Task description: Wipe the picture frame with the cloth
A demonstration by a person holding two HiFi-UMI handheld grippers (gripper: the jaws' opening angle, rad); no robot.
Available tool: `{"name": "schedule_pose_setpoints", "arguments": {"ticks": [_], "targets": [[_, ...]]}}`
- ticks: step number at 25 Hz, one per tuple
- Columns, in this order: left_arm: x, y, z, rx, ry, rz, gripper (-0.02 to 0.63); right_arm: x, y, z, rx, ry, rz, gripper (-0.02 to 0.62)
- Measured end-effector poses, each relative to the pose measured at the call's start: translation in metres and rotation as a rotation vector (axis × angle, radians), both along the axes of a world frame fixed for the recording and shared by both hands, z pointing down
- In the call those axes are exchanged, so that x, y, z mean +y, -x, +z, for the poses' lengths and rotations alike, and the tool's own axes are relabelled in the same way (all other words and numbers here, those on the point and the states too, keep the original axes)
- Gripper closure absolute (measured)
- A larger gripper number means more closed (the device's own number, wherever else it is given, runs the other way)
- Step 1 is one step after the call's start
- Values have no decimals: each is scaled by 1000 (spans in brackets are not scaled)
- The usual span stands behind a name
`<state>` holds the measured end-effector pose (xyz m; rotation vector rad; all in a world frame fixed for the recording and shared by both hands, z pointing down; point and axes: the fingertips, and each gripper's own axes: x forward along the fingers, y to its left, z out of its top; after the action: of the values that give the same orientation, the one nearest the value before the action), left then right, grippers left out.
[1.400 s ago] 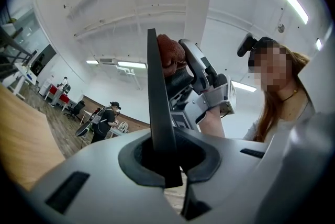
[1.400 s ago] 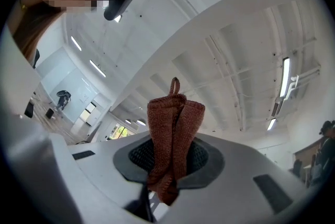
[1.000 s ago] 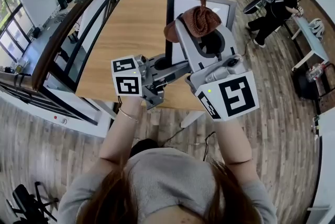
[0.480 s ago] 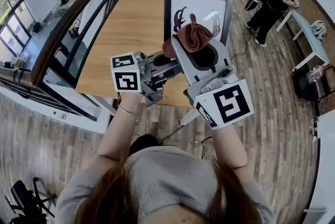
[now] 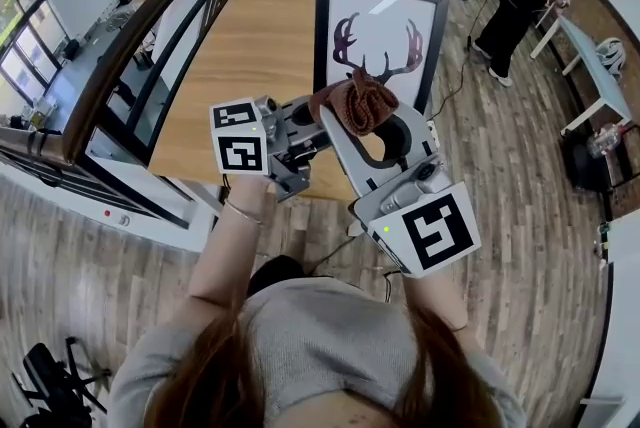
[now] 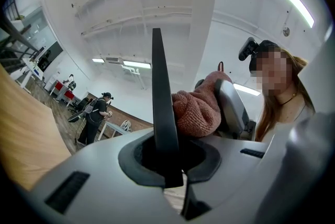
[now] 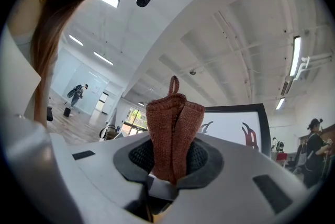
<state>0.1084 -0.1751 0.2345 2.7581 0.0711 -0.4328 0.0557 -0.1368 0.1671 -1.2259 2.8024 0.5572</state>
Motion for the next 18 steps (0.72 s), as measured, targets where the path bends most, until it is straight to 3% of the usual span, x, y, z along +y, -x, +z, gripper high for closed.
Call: {"name": "schedule_pose_setpoints", "arguments": {"ticks": [6, 13, 18], "targets": [[2, -1, 8, -28, 0, -17, 560, 18, 2, 5, -12, 29, -39, 499], [2, 14, 9, 30, 34, -38, 560, 46, 7, 6, -34, 75, -116, 499], [12, 20, 7, 25, 26, -23, 560, 48, -1, -16, -46, 6, -55, 499]]}}
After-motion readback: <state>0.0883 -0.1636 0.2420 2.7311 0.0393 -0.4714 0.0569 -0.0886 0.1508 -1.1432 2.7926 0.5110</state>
